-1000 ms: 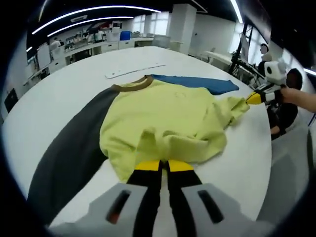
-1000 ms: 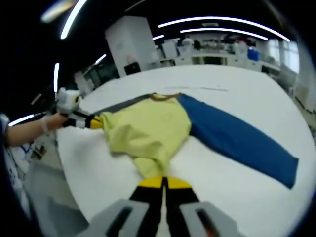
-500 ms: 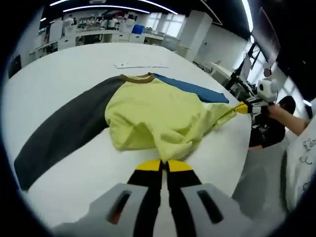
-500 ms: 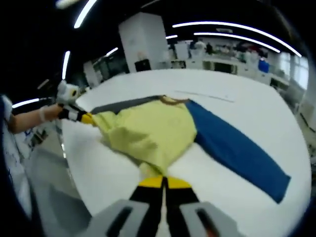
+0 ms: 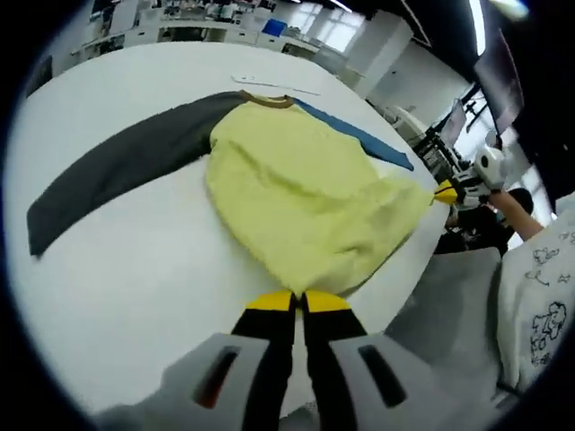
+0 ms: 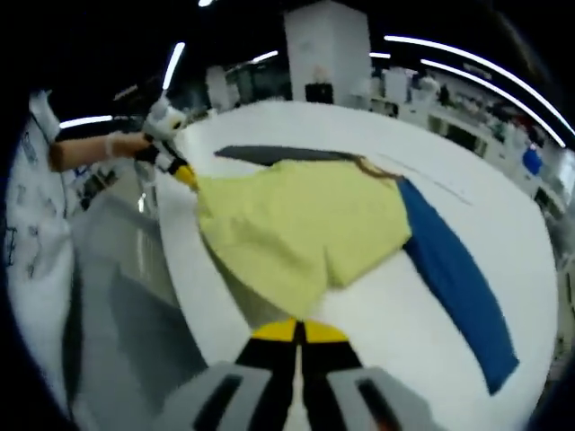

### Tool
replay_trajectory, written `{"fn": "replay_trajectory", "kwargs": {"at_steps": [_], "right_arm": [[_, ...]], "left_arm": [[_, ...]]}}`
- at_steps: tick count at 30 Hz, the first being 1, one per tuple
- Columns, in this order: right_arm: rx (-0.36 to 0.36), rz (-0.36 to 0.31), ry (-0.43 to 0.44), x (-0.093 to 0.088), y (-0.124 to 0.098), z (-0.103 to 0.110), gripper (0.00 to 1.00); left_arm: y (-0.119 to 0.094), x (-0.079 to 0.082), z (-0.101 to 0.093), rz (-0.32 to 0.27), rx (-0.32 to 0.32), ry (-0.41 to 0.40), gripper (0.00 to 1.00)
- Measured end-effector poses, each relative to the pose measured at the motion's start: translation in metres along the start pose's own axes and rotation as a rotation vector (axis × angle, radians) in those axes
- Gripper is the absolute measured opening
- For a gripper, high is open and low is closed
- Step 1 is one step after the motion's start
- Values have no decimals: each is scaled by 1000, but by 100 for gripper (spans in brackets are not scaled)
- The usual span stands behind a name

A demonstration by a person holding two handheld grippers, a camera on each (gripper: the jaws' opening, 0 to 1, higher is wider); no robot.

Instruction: Fold the garment on the visible template until the final outline fits inside the template.

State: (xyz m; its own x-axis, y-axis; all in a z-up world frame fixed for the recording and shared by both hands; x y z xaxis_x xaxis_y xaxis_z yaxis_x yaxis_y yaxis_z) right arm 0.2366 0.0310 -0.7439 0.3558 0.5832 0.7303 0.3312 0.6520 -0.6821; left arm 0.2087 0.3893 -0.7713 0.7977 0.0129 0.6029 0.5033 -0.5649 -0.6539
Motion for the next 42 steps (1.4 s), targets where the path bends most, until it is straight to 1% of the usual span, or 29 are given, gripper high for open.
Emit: {"fn": "replay_trajectory", "kwargs": {"at_steps": [1,2,3,4,5,6,8,11,12,14,15,16,19,20,21,27,32,34,36,38,42], "right_arm": [[13,30,-44,-2,0,5,0],[17,47,-69,-3,1,9,0],[32,78,-117,-6,2,14,0],[37,99,-146,-7,2,17,0],[41,113,-175,-8,3,20,0],[53,138,-211,-11,4,24,0],[72,165,-243,-14,7,32,0],[84,181,-247,-20,12,37,0],[91,192,-248,-24,15,37,0],[91,222,-249,-33,19,37,0],[91,224,-251,-35,21,37,0],[91,241,-249,-40,24,36,0],[87,264,-223,-50,28,32,0],[85,261,-218,-53,29,31,0],[83,268,-214,-55,30,30,0],[85,300,-231,-64,32,29,0],[86,325,-254,-69,34,29,0],[87,328,-252,-70,34,29,0],[89,326,-246,-70,34,28,0],[88,326,-243,-70,34,28,0],[88,323,-240,-70,34,28,0]], "left_arm": [[-1,-4,0,3,1,-22,0],[-2,-6,1,5,3,-21,0],[-2,-8,2,10,8,-26,0],[-3,-11,4,18,13,-31,0],[-3,-13,6,22,14,-36,0],[-4,-16,7,30,21,-62,0],[-5,-18,8,34,25,-66,0],[-7,-20,15,48,37,-95,0],[-7,-21,16,55,41,-113,0],[-5,-25,17,74,43,-121,0],[-4,-26,15,84,48,-126,0],[-2,-27,14,86,44,-125,0],[2,-31,19,108,46,-154,0],[2,-33,20,118,52,-165,0],[4,-35,20,121,52,-162,0],[8,-41,23,141,45,-208,0],[10,-48,20,160,46,-274,0],[11,-50,21,165,48,-301,0],[12,-52,18,175,57,-309,0],[11,-51,15,176,56,-330,0],[12,-51,17,180,61,-348,0]]}}
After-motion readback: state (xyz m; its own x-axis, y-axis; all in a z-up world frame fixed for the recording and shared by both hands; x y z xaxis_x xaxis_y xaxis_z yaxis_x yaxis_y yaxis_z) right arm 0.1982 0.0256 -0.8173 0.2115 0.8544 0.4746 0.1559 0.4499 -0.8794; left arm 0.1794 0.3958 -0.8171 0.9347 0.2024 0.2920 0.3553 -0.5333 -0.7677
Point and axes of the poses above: the point that each gripper's makers call its tool centre point, and the gripper's own axes: y roughly forward along the fingers, z roughly to its left, x roughly out of its top, the point moved 4 cm from there along -y, roughly backward along the fingers, and after that the axes turned 7 degrees about -z, right-handed, at the moved point
